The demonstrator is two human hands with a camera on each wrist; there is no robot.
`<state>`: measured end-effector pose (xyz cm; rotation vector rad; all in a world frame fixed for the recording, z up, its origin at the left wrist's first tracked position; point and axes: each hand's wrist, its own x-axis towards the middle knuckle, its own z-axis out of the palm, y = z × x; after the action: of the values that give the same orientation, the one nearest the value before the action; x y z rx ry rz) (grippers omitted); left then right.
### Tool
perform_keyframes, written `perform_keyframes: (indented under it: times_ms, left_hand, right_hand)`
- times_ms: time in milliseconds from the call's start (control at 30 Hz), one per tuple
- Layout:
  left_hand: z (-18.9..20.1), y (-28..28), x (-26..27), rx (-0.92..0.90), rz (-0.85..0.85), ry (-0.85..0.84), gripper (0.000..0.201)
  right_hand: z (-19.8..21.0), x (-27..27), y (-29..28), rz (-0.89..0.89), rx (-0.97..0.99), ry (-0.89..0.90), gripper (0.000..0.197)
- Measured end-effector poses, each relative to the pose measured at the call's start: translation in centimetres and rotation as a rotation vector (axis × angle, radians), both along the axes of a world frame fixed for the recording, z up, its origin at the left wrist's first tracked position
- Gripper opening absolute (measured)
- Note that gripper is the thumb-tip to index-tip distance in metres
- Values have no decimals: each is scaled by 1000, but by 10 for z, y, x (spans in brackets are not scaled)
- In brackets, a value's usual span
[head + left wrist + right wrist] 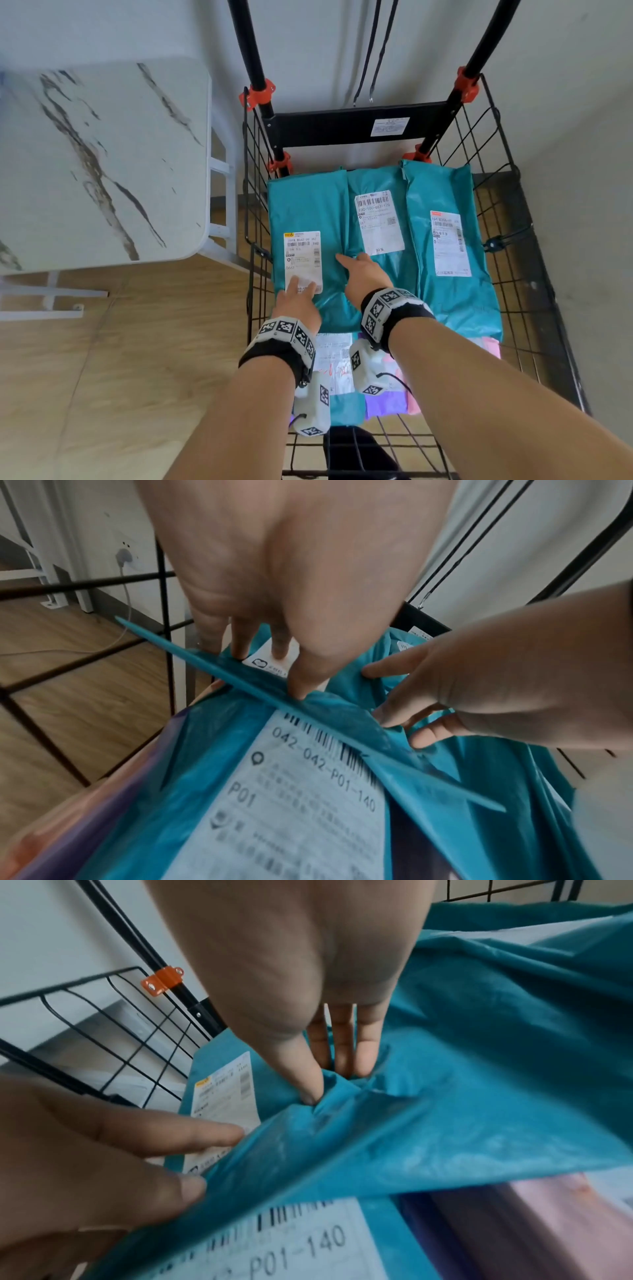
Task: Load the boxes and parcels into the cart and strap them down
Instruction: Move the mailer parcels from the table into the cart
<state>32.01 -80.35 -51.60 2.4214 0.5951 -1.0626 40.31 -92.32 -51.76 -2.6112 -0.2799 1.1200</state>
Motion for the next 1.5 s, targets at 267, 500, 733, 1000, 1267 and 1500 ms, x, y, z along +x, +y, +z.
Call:
perform_keyframes:
  times_ms: [267,500,733,1000,1267,1500]
  left_hand:
    - [-10,-6,-9,33,-7,0,76]
    - [-4,-2,-13,19,-50,42,75]
    - [29,6,-21,0,13,-111,66]
    - [107,21,-25,-57,15,-489,59]
    - [161,81,-64,20,-20,-577,55]
    - [198,174,-132,96,-47,-629,48]
  right_hand:
    - [-10,-3,-3,32,-15,41,87]
    - [1,-5,-6,46,-36,90,83]
    - [26,-17,-12,-31,-10,37,74]
    - [86,-35,-10,-97,-45,-81,59]
    - [164,-63,28,-149,-13,-253,39]
    - [208,-121,116,-148,51,-377,39]
